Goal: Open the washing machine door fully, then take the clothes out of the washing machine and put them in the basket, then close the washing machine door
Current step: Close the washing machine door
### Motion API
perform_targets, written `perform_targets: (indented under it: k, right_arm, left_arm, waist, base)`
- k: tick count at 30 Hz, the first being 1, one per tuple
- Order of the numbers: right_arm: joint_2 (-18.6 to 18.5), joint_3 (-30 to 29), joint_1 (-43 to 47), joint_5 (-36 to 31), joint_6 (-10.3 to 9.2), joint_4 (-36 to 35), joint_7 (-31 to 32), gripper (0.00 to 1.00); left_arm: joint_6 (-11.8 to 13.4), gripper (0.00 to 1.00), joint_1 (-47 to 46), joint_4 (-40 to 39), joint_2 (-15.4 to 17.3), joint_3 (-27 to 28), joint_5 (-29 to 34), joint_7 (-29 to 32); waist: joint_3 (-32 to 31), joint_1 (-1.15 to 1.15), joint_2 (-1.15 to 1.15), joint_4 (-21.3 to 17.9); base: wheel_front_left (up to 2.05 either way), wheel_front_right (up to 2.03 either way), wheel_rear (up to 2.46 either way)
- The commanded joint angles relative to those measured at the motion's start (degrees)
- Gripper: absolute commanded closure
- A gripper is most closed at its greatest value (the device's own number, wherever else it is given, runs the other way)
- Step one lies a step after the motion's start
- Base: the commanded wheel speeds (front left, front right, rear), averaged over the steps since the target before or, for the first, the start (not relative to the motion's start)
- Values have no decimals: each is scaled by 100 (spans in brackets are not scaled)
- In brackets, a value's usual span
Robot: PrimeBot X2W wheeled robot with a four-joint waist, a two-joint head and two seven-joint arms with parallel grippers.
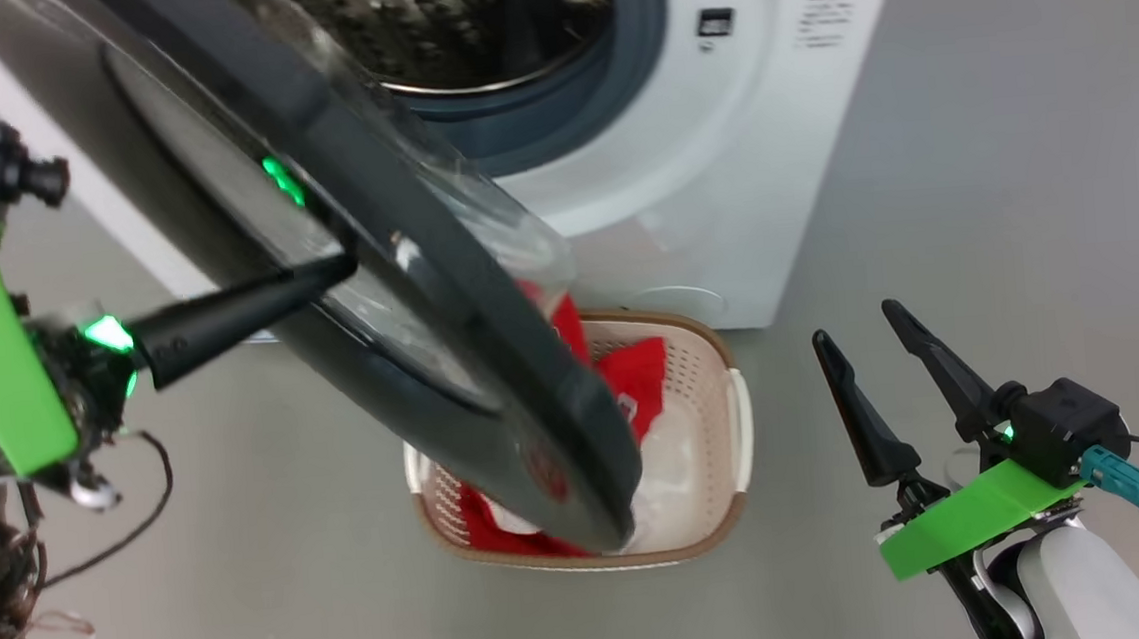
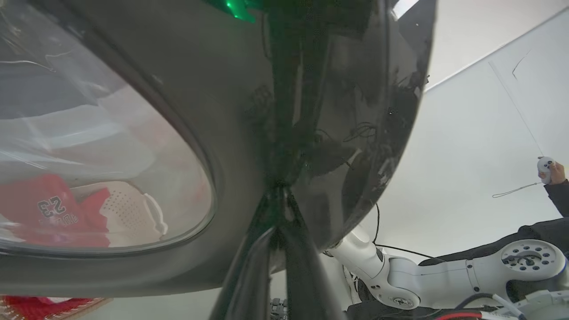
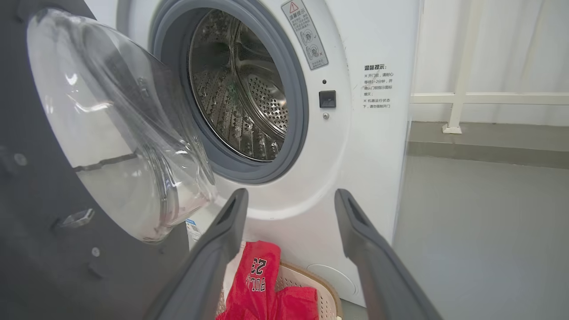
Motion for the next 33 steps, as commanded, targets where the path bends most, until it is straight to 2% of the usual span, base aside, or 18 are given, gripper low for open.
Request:
perform_targets:
  k: [1,16,33]
  right_arm:
    - [65,78,-173,-55,9,-179,-27,0]
    - [276,-17,-354,-81,9,-274,-27,0]
    - [534,-109,-458,-86,9,-348,-27,0]
  left_arm:
    - [-60,100,-410,-59,160,212,128,-167]
    - [-60,100,-1218,626,223,268,450,-818]
    - [-60,100,-1993,1636,622,344,817,-2023]
  waist:
    - [230,0,0,-357]
    - [640,0,0,-1056]
    - [919,0,0,-1676]
  base:
    - [0,0,0]
    - [0,0,0]
    - [0,0,0]
